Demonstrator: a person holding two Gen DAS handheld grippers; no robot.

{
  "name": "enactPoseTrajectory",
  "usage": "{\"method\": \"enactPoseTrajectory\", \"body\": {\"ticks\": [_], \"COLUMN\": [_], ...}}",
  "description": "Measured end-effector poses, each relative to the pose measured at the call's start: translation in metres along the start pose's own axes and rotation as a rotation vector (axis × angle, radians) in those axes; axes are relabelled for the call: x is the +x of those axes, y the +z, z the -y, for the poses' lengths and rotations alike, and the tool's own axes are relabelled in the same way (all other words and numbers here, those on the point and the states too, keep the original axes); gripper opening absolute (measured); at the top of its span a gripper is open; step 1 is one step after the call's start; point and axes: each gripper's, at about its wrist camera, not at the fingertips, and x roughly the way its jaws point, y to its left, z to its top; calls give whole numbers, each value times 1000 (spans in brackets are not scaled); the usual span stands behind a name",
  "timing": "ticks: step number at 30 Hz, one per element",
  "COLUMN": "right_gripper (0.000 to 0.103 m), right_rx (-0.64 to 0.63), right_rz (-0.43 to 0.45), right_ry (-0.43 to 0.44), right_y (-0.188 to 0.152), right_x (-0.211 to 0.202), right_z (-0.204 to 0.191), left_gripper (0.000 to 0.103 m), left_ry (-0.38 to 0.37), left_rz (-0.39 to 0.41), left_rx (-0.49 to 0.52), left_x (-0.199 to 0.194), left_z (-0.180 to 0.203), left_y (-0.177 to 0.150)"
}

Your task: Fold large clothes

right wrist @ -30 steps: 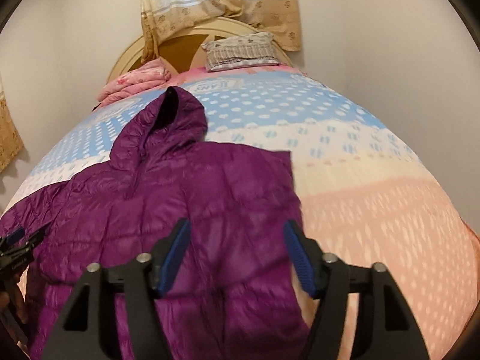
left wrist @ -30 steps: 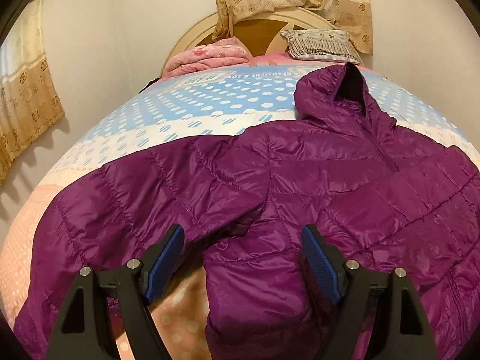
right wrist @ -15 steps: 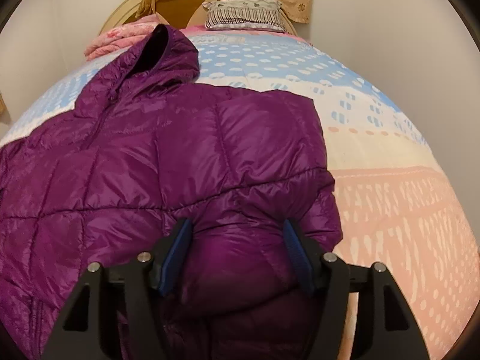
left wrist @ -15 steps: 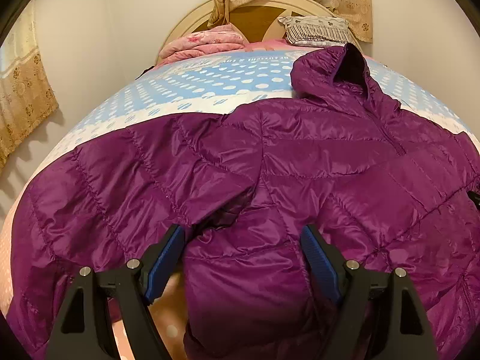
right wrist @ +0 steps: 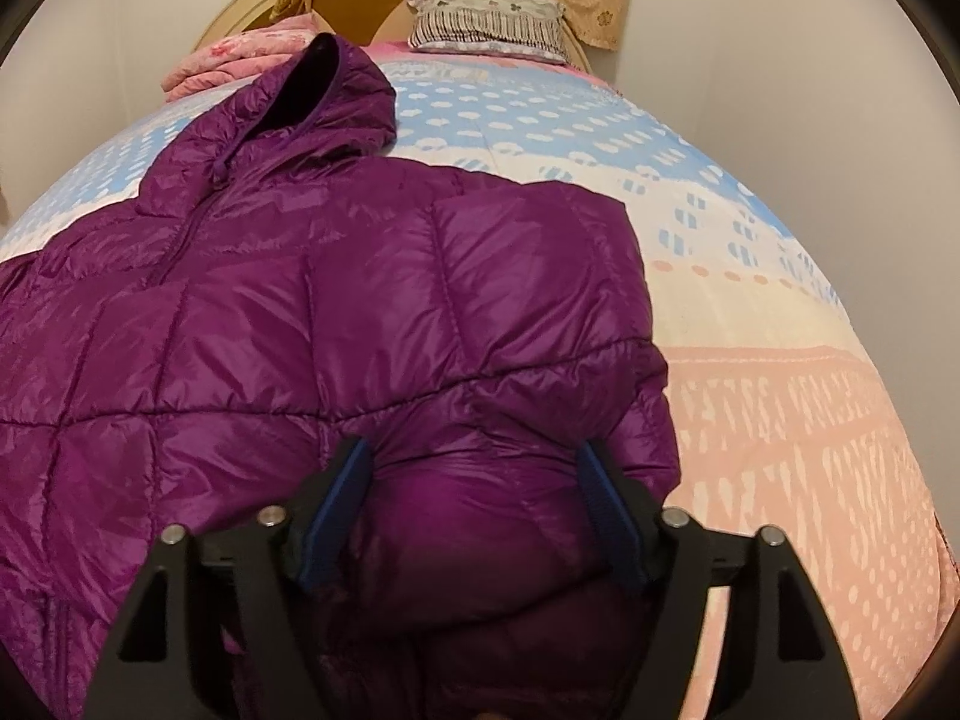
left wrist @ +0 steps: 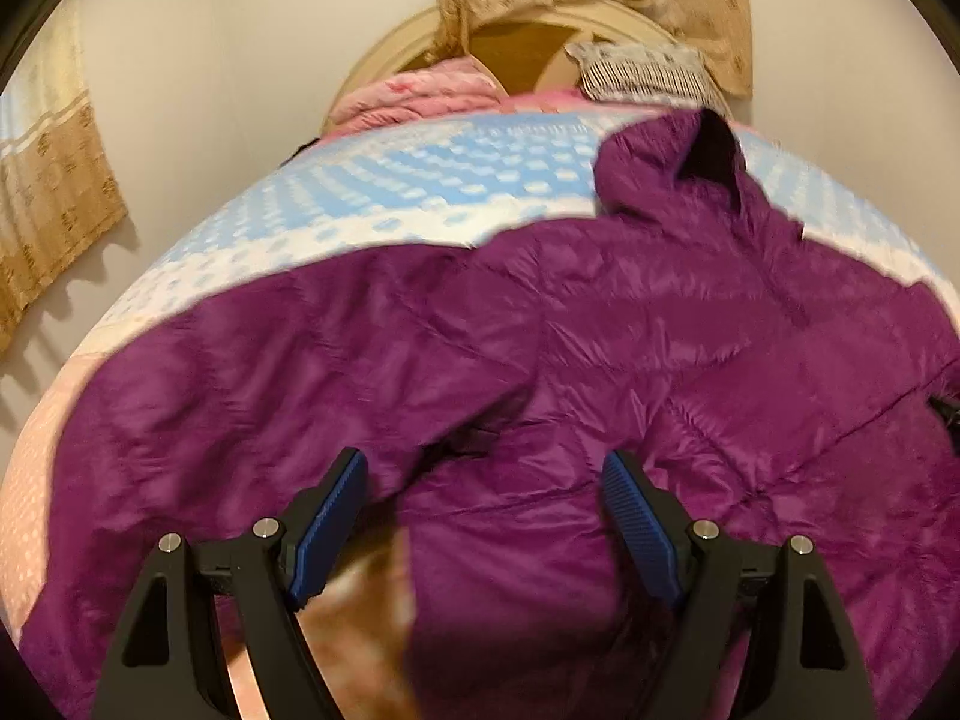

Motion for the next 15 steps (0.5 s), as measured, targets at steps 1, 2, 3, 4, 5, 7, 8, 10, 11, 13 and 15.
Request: {"method": "enactPoseTrajectory", "body": {"ticks": [1, 2, 3, 4, 5, 7, 8, 10, 11, 13, 15], "right_gripper": [88, 89, 90, 92, 94, 98, 98, 98, 98, 98, 98], "right_rx": [2, 8, 8, 0, -18, -60, -82, -112, -121, -132, -139], "right_rz": [14, 39, 54, 67, 78, 94, 99, 114, 120, 119, 118], "right_ry": [-2, 4, 10, 21, 39, 78, 96, 120, 130, 151, 164], "right_y": [0, -2, -4, -8, -13, -25, -31, -44, -51, -63, -69], "right_x": [-9, -21, -29, -40, -49, -64, -70, -79, -82, -85, -86], "right_z": [2, 3, 2, 0, -3, -13, -18, -27, -31, -40, -50], "left_gripper": [81, 81, 81, 81, 81, 81, 81, 81, 81, 81, 81], "left_ry": [-8, -10, -3, 23, 46, 148, 191, 285, 329, 388, 410], "left_rz": [22, 57, 77, 108, 120, 127, 111, 49, 17, -42, -83], "left_rx": [-12, -14, -11, 3, 16, 39, 37, 7, -25, -118, -198], "left_x": [-15, -31, -41, -57, -65, -79, -82, -82, -82, -84, -89], "left_z": [-10, -22, -30, -48, -58, -97, -116, -161, -183, -226, -255], "left_y": [1, 0, -1, -6, -10, -27, -36, -57, -68, -90, -112]}}
